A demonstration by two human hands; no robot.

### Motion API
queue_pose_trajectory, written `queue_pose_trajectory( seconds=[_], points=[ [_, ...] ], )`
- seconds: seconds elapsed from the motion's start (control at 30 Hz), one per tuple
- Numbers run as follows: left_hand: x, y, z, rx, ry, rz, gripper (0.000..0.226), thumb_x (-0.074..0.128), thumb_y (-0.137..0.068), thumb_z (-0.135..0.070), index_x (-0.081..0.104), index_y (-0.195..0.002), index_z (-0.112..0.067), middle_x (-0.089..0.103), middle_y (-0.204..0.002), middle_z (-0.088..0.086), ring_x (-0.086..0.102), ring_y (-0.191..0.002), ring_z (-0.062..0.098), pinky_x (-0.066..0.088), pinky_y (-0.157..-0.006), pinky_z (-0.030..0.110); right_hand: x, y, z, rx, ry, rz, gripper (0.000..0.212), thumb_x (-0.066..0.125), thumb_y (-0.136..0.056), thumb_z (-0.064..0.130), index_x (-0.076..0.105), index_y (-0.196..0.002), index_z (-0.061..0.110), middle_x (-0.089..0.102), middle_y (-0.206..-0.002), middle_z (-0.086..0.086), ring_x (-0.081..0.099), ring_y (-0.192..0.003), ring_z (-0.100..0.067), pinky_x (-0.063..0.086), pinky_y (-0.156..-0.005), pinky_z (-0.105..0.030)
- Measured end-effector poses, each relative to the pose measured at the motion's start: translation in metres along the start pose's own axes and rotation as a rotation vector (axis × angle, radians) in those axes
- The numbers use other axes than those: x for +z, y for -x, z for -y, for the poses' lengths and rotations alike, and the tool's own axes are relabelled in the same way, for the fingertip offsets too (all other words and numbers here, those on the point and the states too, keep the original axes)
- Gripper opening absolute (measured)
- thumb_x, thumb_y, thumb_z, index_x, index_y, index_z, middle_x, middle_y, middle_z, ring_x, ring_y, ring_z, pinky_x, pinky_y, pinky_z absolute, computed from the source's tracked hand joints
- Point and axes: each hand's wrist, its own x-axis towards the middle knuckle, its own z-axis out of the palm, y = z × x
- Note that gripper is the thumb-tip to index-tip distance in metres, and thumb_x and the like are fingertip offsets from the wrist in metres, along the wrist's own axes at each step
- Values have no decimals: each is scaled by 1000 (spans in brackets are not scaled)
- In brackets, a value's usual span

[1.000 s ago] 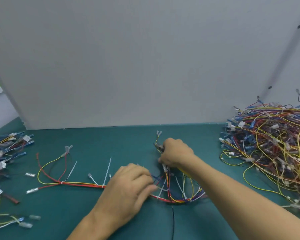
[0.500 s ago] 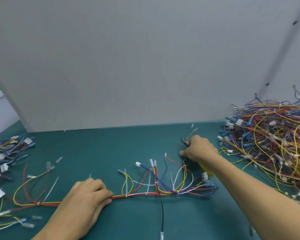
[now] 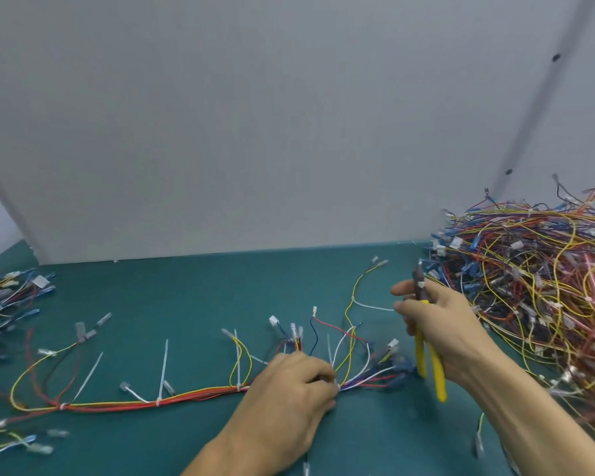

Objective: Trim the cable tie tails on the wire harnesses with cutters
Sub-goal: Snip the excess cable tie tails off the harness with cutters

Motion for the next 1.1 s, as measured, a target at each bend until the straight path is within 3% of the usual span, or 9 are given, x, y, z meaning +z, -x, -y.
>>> queue_pose_trajectory(
  seconds=[0.1, 0.17, 0.27, 0.4, 0.53, 0.7, 0.9, 1.0, 1.1],
  points=[
    [8, 9, 4, 4, 30, -21, 12, 73, -77, -23, 73, -89, -23, 65, -97, -8, 61, -82, 13, 51, -74, 26, -1, 3, -2, 54, -150, -65, 10, 66, -88, 15, 63, -80, 10, 54, -65, -8, 50, -56, -17, 41, -56, -29],
    [11, 13, 4, -30, 54, -39, 13, 72, -79, -26, 73, -92, -25, 61, -99, -4, 56, -83, 13, 49, -74, 26, 1, 9, -6, 125, -91, -31, 26, 68, -86, 34, 65, -84, 8, 59, -65, -7, 55, -58, -17, 43, -55, -28],
    [11, 13, 4, -27, 19, -46, 14, 71, -78, -33, 73, -91, -31, 61, -98, -10, 57, -86, 11, 47, -76, 25, 7, 23, -12, 157, -1, 92, 25, 76, -79, 29, 64, -82, 7, 55, -59, 1, 54, -53, -13, 45, -50, -25],
    [10, 13, 3, 10, -50, -59, 15, 71, -74, -36, 74, -89, -35, 64, -94, -19, 61, -86, 10, 47, -78, 25, 12, 27, 0, -117, 358, 30, 10, 71, -82, 24, 63, -79, 20, 50, -59, 3, 46, -57, -13, 37, -54, -27],
    [13, 10, 2, 42, -103, -97, 13, 75, -72, -34, 74, -85, -34, 65, -92, -20, 58, -82, 10, 38, -77, 27, 14, 32, 16, -336, 547, 3, 8, 66, -86, 26, 62, -79, 22, 64, -72, 5, 57, -76, -19, 43, -69, -31],
    [9, 5, -1, 122, -256, -85, 10, 63, -83, -33, 73, -81, -32, 65, -86, -20, 56, -78, 11, 35, -74, 29, 28, 40, 12, -558, 747, 410, 12, 67, -86, 26, 57, -94, 27, 51, -119, 13, 52, -106, -8, 38, -91, -23],
    [-13, 11, -8, 128, -153, -92, 8, 68, -77, -32, 72, -82, -28, 66, -95, -17, 62, -94, 11, 39, -83, 29, 14, 51, 2, -662, 1014, 468, 19, 58, -87, 33, 45, -76, 24, 45, -81, 10, 43, -82, -14, 37, -73, -30],
    [-44, 9, 4, -105, 158, -405, 17, 64, -82, -30, 70, -93, -19, 63, -109, -15, 57, -107, 9, 41, -95, 25, 0, 65, -15, -706, 1089, 549, 12, 49, -90, 32, 43, -80, 27, 48, -87, 10, 40, -87, -12, 30, -74, -24],
    [-64, 8, 27, -470, 139, -341, 57, 62, -78, -50, 54, -128, -23, 49, -129, -19, 42, -124, 2, 29, -107, 22, -10, 74, -23, -684, 1154, 601, 16, 54, -89, 40, 45, -82, 29, 53, -89, 11, 44, -87, -12, 30, -74, -19]
  ],
)
